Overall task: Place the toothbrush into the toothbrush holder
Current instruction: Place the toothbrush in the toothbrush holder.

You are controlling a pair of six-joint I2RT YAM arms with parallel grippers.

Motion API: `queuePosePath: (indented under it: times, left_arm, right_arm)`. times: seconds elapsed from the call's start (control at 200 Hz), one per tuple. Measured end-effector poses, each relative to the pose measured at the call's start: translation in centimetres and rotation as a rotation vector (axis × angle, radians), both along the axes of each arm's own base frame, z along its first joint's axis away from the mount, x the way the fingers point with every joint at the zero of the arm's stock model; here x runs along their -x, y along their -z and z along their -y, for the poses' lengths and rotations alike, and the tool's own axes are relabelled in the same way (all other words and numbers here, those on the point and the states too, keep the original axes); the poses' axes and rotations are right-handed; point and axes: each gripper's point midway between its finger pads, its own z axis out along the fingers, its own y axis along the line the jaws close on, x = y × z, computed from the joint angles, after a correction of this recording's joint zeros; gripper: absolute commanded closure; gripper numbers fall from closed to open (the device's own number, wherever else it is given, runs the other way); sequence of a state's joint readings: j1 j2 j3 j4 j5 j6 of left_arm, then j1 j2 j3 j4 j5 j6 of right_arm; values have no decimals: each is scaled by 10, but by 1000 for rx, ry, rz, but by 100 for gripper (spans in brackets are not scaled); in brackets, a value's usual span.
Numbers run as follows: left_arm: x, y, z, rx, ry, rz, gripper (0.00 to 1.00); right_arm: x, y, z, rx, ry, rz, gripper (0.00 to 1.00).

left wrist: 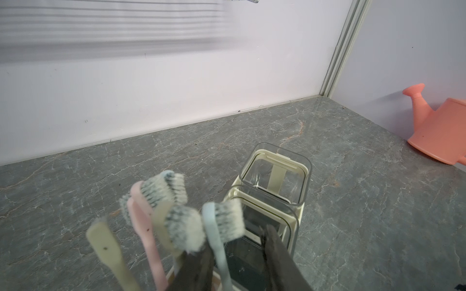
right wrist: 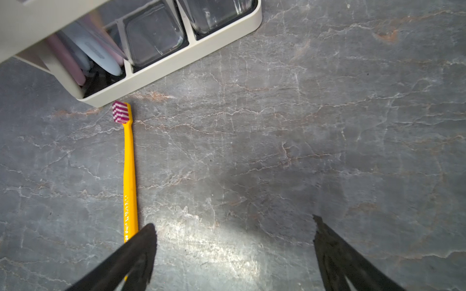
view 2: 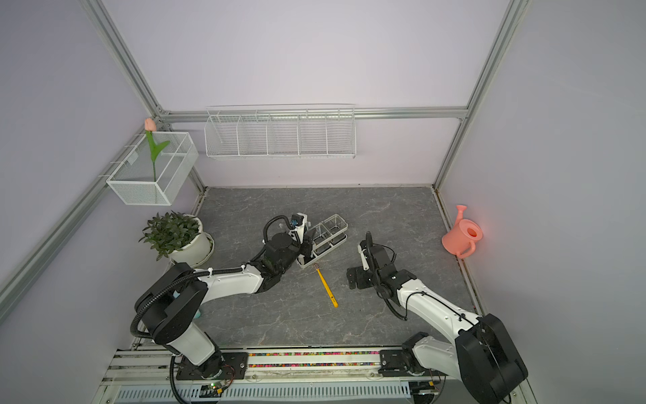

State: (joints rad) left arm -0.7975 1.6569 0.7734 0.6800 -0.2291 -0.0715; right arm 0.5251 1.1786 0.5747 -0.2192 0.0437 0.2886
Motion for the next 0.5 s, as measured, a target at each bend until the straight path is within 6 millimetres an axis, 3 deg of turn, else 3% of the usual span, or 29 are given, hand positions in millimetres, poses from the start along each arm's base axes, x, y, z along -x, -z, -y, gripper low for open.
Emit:
queuePosePath:
  times: [0.205, 0.505]
  left_arm:
    - [5, -4, 0, 11, 18, 1, 57]
    - [21, -52, -5, 75, 65, 43, 51]
  right_arm:
    - [0, 2, -3, -7, -6, -15, 1]
    - [0, 10, -8, 1, -21, -73, 1]
